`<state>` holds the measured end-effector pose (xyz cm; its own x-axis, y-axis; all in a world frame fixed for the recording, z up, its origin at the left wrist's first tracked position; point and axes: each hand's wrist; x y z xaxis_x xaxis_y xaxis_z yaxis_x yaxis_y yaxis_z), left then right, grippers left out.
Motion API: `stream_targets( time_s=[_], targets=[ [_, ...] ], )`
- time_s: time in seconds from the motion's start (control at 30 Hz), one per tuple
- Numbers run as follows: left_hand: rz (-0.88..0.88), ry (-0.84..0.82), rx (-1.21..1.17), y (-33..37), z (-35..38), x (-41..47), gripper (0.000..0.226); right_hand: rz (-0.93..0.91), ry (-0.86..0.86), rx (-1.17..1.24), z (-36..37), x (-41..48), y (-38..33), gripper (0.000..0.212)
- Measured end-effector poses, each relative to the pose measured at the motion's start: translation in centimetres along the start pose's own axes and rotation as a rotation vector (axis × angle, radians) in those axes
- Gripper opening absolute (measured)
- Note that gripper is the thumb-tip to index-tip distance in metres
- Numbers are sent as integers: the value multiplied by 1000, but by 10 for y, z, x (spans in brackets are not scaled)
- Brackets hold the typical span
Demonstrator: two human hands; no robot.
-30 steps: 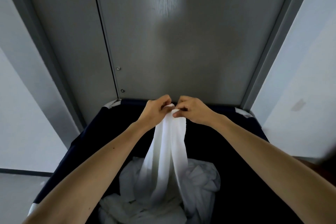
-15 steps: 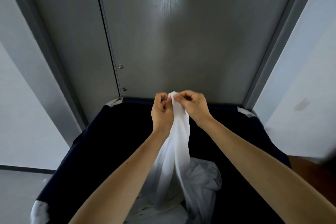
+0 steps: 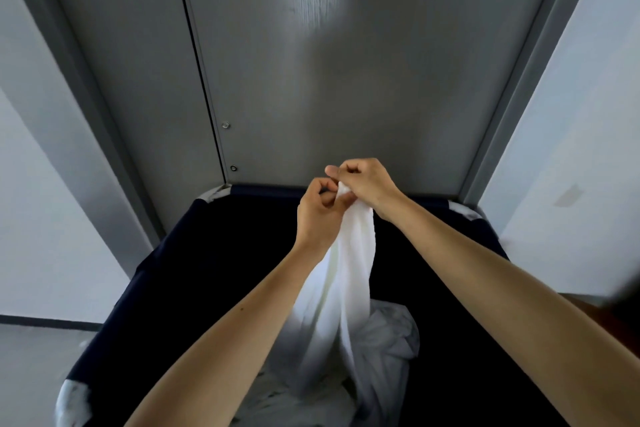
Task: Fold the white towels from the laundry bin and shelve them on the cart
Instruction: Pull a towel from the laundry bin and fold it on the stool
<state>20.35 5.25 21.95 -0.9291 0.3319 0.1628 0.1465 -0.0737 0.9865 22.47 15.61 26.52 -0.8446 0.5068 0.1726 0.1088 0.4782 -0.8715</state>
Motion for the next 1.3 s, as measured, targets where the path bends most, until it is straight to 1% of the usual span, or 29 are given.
stream_targets(
  time_s=[0.1, 0.17, 0.23, 0.3, 0.4, 0.43, 0.47, 0.6, 0.67, 0.73, 0.8, 0.87, 0.93, 1.03, 1.13, 1.17, 1.2, 1.3],
  targets=[
    [-37, 37, -82, -1, -3, 2, 13, -44, 19, 56, 6, -1, 2, 29],
    [-17, 68, -116, -1, -8, 6, 20, -49, 13, 125, 6, -3, 11, 25],
    [31, 85, -118, 4, -15, 10, 29, -58, -59, 155, 4, -5, 21, 19],
    [64, 79, -91, 9, -21, 15, 32, -66, -151, 245, 1, -7, 25, 12],
    [86, -14, -87, 20, -23, 23, 32, -92, -276, 379, -7, -5, 19, 3],
    [96, -38, -94, 25, -22, 26, 31, -96, -298, 386, -10, -4, 16, 4],
    [109, -40, -92, 29, -21, 28, 32, -98, -293, 365, -12, -2, 12, 5],
    [171, 13, -35, 41, -17, 36, 36, -141, -164, 206, -14, 2, 6, 21],
    [223, 6, -20, 59, -11, 41, 37, -162, -129, 210, -17, 3, -3, 24],
    [313, 8, -42, 92, -3, 53, 38, -219, -24, 248, -27, 9, -25, 26],
    [410, 40, -52, 125, 0, 65, 36, -302, 73, 316, -41, 19, -51, 29],
    [455, 89, -19, 131, -2, 75, 34, -339, 112, 302, -47, 26, -61, 30],
    [431, 108, 47, 110, -8, 75, 34, -328, 81, 161, -42, 24, -46, 27],
    [388, 75, 109, 76, -10, 68, 36, -287, -31, 16, -32, 14, -19, 25],
    [345, 77, 84, 62, -5, 59, 35, -257, -14, 19, -29, 8, -8, 27],
    [355, 65, 95, 61, -4, 58, 33, -244, -3, 29, -29, 7, -7, 28],
    [378, 35, 142, 60, -5, 57, 30, -231, 4, 30, -29, 6, -5, 30],
    [421, -88, 411, 58, -13, 55, 19, -218, 25, -21, -32, 6, 1, 38]
  ],
)
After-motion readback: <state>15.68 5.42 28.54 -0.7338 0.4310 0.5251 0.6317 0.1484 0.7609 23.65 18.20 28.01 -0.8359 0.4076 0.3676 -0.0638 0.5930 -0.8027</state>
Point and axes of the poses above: each hand's wrist, its own x-axis towards the middle knuckle, its own z-axis out of the palm, y = z × x, and after that the axes turned 5 degrees about y, right-handed
